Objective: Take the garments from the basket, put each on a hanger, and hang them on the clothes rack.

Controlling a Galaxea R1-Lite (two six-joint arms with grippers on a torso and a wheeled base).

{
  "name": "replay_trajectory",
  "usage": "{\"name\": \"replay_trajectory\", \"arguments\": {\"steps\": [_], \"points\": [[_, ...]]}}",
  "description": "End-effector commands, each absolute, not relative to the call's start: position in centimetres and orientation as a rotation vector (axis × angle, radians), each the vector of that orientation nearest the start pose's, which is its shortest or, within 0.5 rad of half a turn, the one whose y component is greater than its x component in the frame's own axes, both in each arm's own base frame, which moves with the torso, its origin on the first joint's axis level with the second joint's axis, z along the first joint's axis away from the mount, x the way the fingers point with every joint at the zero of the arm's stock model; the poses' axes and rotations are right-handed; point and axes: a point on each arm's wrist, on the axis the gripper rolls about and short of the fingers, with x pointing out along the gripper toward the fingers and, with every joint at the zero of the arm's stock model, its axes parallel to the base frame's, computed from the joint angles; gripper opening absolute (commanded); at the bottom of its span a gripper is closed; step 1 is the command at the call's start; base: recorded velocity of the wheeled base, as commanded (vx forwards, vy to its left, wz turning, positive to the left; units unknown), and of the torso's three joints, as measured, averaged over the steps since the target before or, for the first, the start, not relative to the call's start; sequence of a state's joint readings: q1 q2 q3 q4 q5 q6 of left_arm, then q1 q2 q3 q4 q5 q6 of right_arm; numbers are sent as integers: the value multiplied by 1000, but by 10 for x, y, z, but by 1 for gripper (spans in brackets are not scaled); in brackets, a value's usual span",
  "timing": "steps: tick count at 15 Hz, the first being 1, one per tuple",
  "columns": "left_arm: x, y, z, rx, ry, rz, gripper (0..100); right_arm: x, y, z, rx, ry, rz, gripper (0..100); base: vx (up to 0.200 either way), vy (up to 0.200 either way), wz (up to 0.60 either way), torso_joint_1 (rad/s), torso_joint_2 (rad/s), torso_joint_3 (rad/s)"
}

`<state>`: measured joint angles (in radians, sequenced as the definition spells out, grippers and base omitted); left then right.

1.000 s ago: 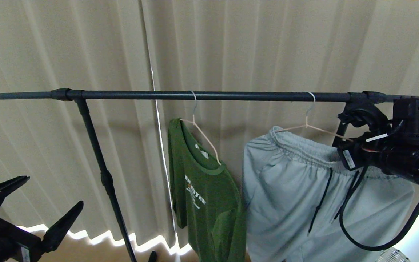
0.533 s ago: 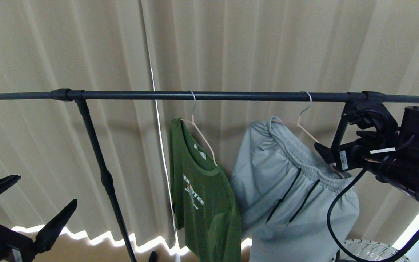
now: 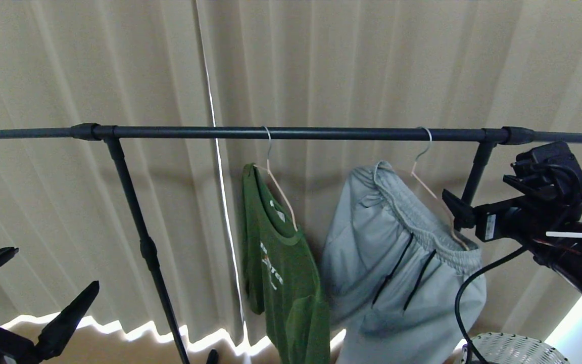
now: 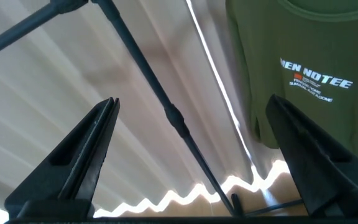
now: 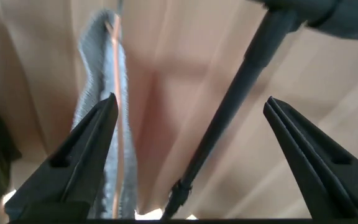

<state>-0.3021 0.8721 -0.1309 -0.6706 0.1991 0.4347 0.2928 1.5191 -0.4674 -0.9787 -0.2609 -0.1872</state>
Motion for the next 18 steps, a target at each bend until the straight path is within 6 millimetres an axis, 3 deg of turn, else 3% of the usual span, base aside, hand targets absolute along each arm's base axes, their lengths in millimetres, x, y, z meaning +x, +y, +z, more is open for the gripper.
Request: {"name": "replay_trajectory", "arguments": {"steps": [1,3,6,10,12,15,18], "points": [[74,-18,150,448,41,-114,100,216,60,173,-204,52,44,100,0,0,0,0,0,0],[71,-17,147,450,46,-111,100,210,58,172,-202,36,54,100,0,0,0,0,0,0],[50,-5,139,433,67,3,100,171,47,190,-195,-67,53,100,0,0,0,0,0,0],[2,4,111,422,116,78,100,111,28,186,-198,-61,52,100,0,0,0,0,0,0],[-22,7,95,428,146,66,100,77,18,177,-221,28,59,100,0,0,0,0,0,0],[-23,7,88,391,170,64,100,34,4,152,-233,141,54,100,0,0,0,0,0,0],[-21,6,80,392,196,51,100,6,-4,128,-208,238,-26,100,0,0,0,0,0,0]]}}
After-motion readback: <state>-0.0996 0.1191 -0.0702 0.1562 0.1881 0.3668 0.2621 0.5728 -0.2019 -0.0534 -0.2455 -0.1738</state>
